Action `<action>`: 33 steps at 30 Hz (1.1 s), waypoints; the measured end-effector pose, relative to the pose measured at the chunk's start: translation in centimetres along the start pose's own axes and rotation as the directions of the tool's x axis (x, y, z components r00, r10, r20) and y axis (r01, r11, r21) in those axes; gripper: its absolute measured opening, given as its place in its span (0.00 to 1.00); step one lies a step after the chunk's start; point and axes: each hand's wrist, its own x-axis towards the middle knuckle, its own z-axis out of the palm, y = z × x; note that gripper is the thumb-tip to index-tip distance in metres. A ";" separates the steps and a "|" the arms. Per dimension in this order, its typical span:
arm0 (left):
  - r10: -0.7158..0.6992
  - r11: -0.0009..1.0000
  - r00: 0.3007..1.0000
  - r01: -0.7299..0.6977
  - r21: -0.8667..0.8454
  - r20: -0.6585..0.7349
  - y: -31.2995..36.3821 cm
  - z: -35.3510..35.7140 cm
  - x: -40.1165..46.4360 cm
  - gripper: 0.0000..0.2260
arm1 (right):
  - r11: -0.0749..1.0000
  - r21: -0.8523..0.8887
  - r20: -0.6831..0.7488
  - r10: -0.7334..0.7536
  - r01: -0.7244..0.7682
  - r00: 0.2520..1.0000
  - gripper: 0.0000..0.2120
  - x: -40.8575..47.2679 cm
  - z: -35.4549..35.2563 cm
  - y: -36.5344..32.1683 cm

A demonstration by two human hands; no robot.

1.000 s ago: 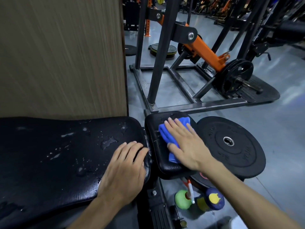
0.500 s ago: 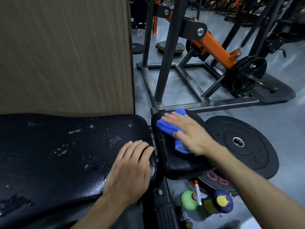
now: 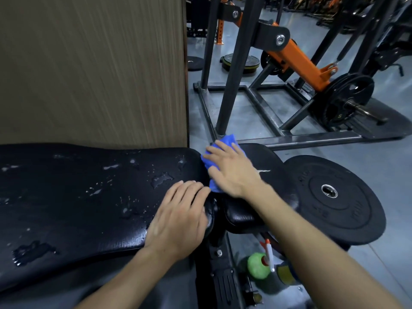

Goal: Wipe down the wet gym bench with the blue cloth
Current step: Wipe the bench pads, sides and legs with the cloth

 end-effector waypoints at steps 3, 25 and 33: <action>-0.010 1.000 1.000 0.010 0.007 -0.011 0.1 -0.1 -0.1 0.19 | 1.000 0.003 -0.005 -0.018 0.018 1.000 0.36 -6.1 0.1 -1.7; -0.016 1.000 0.999 0.016 -0.010 -0.028 0.1 0.1 -0.3 0.18 | 0.860 0.195 0.015 0.477 -0.471 0.879 0.27 1.1 -2.3 9.8; -0.010 1.000 1.000 0.010 0.011 -0.022 0.1 0.0 -0.3 0.18 | 0.813 0.235 -0.051 0.557 -0.532 0.829 0.36 -8.4 -1.4 8.1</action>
